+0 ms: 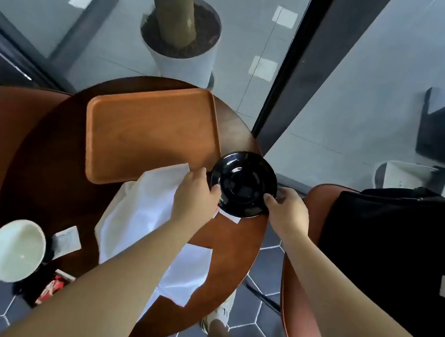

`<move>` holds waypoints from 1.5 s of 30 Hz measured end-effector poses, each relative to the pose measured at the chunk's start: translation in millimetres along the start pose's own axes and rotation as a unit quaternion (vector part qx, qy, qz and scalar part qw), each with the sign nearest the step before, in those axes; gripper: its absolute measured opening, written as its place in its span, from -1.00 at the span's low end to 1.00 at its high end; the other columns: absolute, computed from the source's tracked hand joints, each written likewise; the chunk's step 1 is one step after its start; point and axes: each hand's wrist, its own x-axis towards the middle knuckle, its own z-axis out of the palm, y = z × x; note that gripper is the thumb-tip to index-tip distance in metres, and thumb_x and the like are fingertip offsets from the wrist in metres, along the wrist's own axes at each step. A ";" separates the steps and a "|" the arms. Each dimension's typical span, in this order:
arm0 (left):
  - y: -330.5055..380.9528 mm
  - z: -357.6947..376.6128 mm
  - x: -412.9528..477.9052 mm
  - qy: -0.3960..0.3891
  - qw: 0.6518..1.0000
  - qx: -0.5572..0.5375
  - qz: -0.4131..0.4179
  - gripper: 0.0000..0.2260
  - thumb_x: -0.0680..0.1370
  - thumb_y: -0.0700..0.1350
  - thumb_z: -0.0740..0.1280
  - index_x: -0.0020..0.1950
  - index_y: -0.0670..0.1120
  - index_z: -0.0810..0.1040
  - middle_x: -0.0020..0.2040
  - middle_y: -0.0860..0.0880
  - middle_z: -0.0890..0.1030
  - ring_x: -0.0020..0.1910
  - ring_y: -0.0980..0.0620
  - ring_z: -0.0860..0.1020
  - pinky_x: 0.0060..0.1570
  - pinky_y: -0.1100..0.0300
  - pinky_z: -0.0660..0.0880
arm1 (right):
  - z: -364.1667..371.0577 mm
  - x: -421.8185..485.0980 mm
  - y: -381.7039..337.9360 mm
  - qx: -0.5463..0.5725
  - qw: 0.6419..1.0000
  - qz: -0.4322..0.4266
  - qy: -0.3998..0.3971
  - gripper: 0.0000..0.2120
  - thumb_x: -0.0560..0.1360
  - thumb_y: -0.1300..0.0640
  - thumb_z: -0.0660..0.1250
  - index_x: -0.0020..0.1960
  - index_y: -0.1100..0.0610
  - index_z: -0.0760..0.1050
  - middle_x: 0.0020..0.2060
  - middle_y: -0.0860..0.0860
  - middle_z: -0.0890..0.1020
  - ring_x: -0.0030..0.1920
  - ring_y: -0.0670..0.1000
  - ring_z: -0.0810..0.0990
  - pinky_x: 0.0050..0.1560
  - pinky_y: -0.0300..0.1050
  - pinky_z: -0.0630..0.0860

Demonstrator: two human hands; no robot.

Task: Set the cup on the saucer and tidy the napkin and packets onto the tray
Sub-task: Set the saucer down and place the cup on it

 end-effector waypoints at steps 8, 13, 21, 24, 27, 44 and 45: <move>-10.2 19.2 17.2 0.034 0.996 -0.075 -0.040 -0.82 0.58 -0.18 0.28 0.07 -0.18 0.66 -0.12 -0.17 0.69 -0.08 -0.20 0.60 -0.18 0.10 0.43 | 13.1 19.7 7.5 0.065 0.997 -0.008 0.044 -0.87 0.57 0.10 0.28 -0.01 0.09 0.59 -0.17 -0.01 0.68 -0.16 0.08 0.67 -0.05 0.11 0.63; -13.2 23.3 19.8 0.060 0.989 -0.120 -0.065 -0.83 0.55 -0.22 0.35 0.09 -0.18 0.68 -0.10 -0.16 0.72 -0.08 -0.16 0.64 -0.13 0.16 0.47 | 17.6 24.2 9.6 0.144 0.988 -0.009 0.063 -0.90 0.53 0.14 0.34 0.00 0.06 0.62 -0.16 -0.05 0.68 -0.09 0.07 0.68 -0.01 0.12 0.63; -19.8 16.8 22.3 0.038 0.963 -0.240 -0.117 -0.80 0.53 -0.23 0.38 0.14 -0.14 0.67 -0.07 -0.08 0.72 -0.16 -0.06 0.70 -0.12 -0.02 0.68 | 13.6 24.1 10.8 0.211 0.975 -0.013 0.065 -0.91 0.51 0.15 0.38 -0.03 0.02 0.65 -0.18 -0.02 0.72 -0.13 0.10 0.71 -0.02 0.16 0.65; -24.9 4.9 21.9 0.037 0.945 -0.300 -0.128 -0.81 0.52 -0.27 0.39 0.12 -0.17 0.65 -0.08 -0.10 0.71 -0.19 -0.07 0.71 -0.15 -0.02 0.68 | 12.8 18.9 -1.1 0.227 0.971 -0.027 0.062 -0.90 0.51 0.15 0.39 -0.07 -0.04 0.63 -0.19 0.00 0.72 -0.15 0.11 0.71 -0.05 0.16 0.66; -32.8 -13.1 18.6 0.049 0.921 -0.362 -0.136 -0.81 0.51 -0.33 0.39 0.09 -0.18 0.66 -0.17 -0.08 0.71 -0.27 -0.03 0.71 -0.28 0.09 0.66 | 15.4 11.2 -18.4 0.235 0.970 -0.040 0.055 -0.88 0.50 0.17 0.38 -0.03 -0.01 0.65 -0.20 0.00 0.72 -0.16 0.11 0.72 -0.06 0.15 0.66; -152.1 -172.1 -26.6 0.193 0.862 -0.453 -0.122 -0.71 0.51 -0.36 0.39 -0.19 0.05 0.64 -0.33 0.01 0.70 -0.28 0.00 0.71 -0.34 0.18 0.63 | 108.4 -62.3 -179.0 0.202 0.955 -0.207 -0.065 -0.91 0.38 0.14 0.38 -0.16 0.06 0.65 -0.34 -0.05 0.67 -0.24 0.11 0.69 -0.24 0.06 0.68; -163.4 -178.9 -28.8 0.199 0.861 -0.450 -0.128 -0.71 0.52 -0.36 0.38 -0.19 0.04 0.63 -0.35 0.03 0.69 -0.30 0.03 0.70 -0.35 0.19 0.62 | 118.3 -67.2 -186.6 0.191 0.955 -0.213 -0.076 -0.92 0.38 0.15 0.37 -0.17 0.08 0.65 -0.34 -0.01 0.67 -0.23 0.15 0.68 -0.21 0.14 0.68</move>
